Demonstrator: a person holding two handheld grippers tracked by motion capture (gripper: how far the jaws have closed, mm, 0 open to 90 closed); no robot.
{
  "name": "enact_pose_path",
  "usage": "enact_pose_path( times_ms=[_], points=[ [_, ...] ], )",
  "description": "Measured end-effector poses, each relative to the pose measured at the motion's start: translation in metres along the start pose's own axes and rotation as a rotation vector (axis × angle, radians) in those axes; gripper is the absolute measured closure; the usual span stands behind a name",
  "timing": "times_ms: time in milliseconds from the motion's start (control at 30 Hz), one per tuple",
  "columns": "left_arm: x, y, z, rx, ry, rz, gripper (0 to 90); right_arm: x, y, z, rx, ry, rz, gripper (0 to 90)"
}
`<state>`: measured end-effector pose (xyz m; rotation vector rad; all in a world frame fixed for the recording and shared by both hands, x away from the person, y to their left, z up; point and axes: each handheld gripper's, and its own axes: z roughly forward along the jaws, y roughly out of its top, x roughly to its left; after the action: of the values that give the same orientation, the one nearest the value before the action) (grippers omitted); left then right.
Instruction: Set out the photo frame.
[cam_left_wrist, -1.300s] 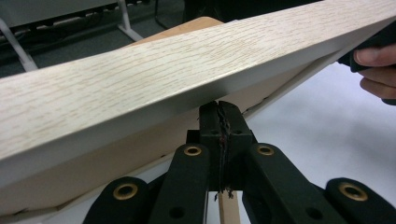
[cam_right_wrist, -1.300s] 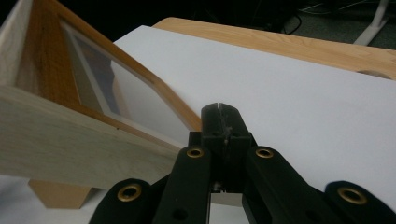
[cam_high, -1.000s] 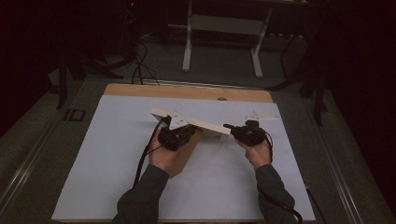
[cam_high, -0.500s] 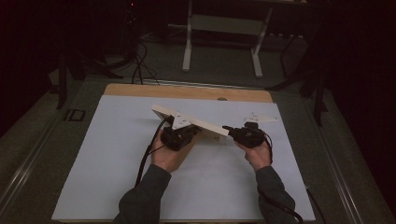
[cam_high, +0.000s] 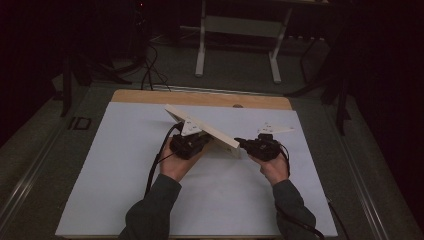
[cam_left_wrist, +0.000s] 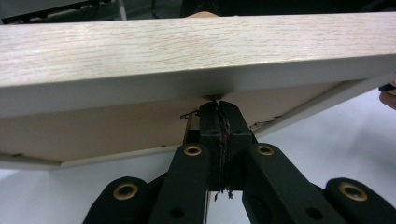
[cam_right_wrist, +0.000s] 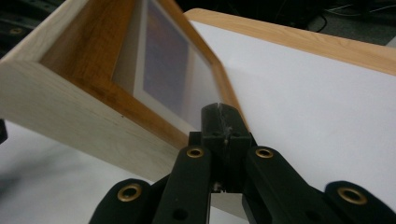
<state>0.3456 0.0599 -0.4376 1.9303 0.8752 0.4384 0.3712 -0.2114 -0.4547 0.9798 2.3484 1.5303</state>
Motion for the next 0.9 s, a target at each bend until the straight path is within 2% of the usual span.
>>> enact_pose_path(
  times_ms=[367,533,600,700,900],
  points=[
    [0.009,-0.001,0.0,-0.004,-0.004,0.0,89.9,0.013,0.001,0.004,0.03,0.052,-0.047,90.0],
    [0.014,-0.001,0.0,0.006,-0.022,0.005,89.9,0.021,0.001,0.006,0.037,0.077,-0.07,90.0],
    [0.014,-0.001,-0.001,0.007,-0.022,0.005,89.9,0.023,0.001,0.005,0.04,0.078,-0.076,90.0],
    [0.014,0.0,-0.002,0.017,-0.03,0.025,89.9,0.026,0.002,0.003,0.044,0.084,-0.084,90.0],
    [0.018,0.002,0.0,0.018,-0.037,0.02,89.9,0.032,0.002,0.004,0.045,0.107,-0.099,90.0]
  ],
)
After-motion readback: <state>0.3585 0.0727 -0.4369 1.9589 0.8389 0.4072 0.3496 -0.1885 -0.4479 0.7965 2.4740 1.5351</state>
